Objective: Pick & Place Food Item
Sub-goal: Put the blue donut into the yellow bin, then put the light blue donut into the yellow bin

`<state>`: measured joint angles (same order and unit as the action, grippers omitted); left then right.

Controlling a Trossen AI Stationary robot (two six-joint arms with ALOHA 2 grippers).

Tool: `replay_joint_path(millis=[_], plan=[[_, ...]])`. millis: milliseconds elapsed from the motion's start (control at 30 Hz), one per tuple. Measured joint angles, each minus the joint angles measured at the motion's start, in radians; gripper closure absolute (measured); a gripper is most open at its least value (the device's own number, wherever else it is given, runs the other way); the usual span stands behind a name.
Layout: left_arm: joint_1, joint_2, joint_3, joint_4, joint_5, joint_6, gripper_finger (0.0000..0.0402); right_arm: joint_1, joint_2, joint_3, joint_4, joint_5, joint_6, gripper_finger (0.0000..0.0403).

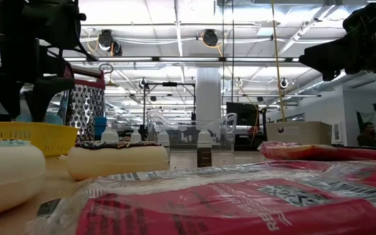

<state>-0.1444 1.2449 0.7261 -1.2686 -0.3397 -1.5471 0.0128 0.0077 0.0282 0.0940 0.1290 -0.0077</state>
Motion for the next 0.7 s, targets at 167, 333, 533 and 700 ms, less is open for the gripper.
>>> replay_joint_path(millis=[167, 333, 533, 700], plan=[[0.0, 0.0, 0.0, 0.0, -0.001, 0.0, 0.0101, 0.0, 0.0, 0.0, 0.0, 0.0, 0.0, 0.0248], [0.0, -0.001, 0.002, -0.005, 0.004, 0.055, 0.0095, 0.0, 0.0, 0.0, 0.0, 0.0, 0.0, 0.0248], [-0.004, -0.029, 0.098, -0.084, 0.046, 0.136, 0.0103, 0.0, 0.0, 0.0, 0.0, 0.0, 0.0, 0.0248], [-0.061, -0.067, 0.216, -0.048, -0.099, 0.235, 0.0104, 0.0, 0.0, 0.0, 0.0, 0.0, 0.0, 0.0248]])
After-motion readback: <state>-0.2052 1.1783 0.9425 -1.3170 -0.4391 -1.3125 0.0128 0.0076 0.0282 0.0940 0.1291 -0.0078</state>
